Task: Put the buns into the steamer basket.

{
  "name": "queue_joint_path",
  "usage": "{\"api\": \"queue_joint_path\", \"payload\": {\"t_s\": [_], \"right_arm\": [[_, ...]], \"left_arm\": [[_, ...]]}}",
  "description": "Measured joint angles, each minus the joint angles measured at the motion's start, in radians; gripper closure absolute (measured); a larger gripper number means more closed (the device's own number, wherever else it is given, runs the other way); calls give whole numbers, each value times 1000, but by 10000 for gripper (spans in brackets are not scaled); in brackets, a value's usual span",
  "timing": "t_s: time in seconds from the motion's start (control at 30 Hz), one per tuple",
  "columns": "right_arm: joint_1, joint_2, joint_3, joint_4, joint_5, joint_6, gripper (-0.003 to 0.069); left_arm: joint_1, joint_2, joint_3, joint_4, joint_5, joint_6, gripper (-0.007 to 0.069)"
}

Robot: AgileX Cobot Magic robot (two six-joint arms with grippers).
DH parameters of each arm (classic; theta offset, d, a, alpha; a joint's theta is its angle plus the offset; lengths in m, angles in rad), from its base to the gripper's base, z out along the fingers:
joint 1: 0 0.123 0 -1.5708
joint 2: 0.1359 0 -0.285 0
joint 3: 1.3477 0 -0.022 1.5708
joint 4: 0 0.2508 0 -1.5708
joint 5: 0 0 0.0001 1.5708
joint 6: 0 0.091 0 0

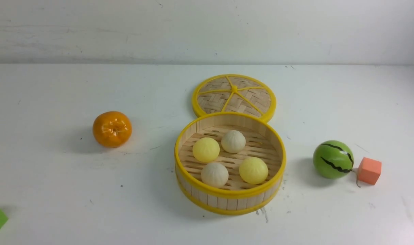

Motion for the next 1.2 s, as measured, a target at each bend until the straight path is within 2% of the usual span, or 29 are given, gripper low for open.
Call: {"api": "queue_joint_path", "payload": {"t_s": [0.23, 0.3, 0.33, 0.4, 0.47, 0.5, 0.57, 0.6, 0.67, 0.73, 0.77, 0.83, 1.2], "right_arm": [[0, 0, 0, 0, 0, -1, 655], [0, 0, 0, 0, 0, -1, 655], [0, 0, 0, 0, 0, -1, 655], [0, 0, 0, 0, 0, -1, 655], [0, 0, 0, 0, 0, -1, 651], [0, 0, 0, 1, 0, -1, 650], [0, 0, 0, 1, 0, -1, 647], [0, 0, 0, 1, 0, -1, 646], [0, 0, 0, 1, -1, -1, 644], [0, 0, 0, 1, -1, -1, 643], [0, 0, 0, 1, -1, -1, 640], [0, 0, 0, 1, -1, -1, 638], [0, 0, 0, 1, -2, -1, 624]], "left_arm": [[0, 0, 2, 18, -18, 3, 491], [0, 0, 7, 37, -51, 2, 493], [11, 0, 28, 69, -131, -10, 501], [36, 0, 48, 91, -192, -28, 510], [133, -2, 84, 133, -309, -92, 544], [142, -2, 86, 136, -315, -98, 548], [263, -22, 116, 177, -348, -171, 615], [263, -22, 116, 177, -349, -171, 615], [345, -33, 155, 228, -312, -215, 638], [362, -33, 161, 249, -267, -223, 638], [374, -33, 163, 276, -167, -229, 638], [376, -33, 168, 288, -112, -230, 638], [376, -33, 170, 274, -96, -259, 638]]}}
